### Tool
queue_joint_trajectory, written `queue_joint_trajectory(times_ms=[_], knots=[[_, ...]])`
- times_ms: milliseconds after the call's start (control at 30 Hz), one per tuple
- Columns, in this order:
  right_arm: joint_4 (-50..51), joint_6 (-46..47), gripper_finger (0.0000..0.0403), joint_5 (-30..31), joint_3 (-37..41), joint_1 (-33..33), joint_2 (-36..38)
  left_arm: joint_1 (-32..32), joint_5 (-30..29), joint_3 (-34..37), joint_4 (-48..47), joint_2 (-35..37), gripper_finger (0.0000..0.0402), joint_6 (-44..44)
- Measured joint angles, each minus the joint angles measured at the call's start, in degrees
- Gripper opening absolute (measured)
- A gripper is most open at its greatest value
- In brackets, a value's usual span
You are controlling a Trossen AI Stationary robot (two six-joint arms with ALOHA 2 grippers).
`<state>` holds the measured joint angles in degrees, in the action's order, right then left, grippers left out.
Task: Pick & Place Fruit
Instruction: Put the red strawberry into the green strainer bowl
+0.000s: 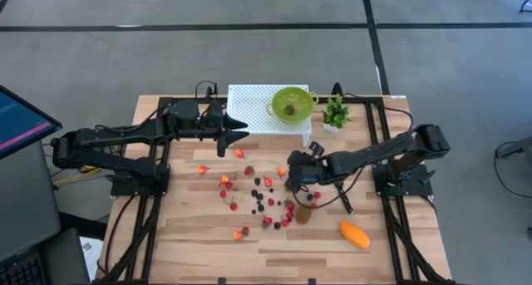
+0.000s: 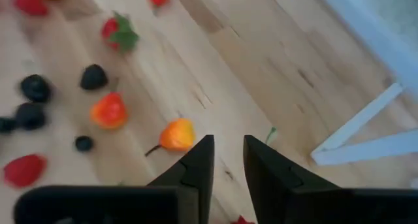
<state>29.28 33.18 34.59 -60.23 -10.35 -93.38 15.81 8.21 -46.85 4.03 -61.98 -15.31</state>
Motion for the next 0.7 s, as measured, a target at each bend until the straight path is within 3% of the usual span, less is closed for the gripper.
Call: queue_joint_trajectory(times_ms=[167,433,700], knots=[[-3.56,0.97,0.013,-0.58,0.2,2.47,-3.51,0.0,0.0,0.0,0.19,-0.01,0.0159,0.0],[-5.58,6.59,0.0223,-6.39,0.24,4.9,-8.46,0.0,-0.02,0.0,0.41,-0.02,0.0159,0.0],[-7.49,8.86,0.0232,-6.1,0.22,6.46,-8.99,0.0,0.0,0.0,0.61,-0.02,0.0159,0.0]])
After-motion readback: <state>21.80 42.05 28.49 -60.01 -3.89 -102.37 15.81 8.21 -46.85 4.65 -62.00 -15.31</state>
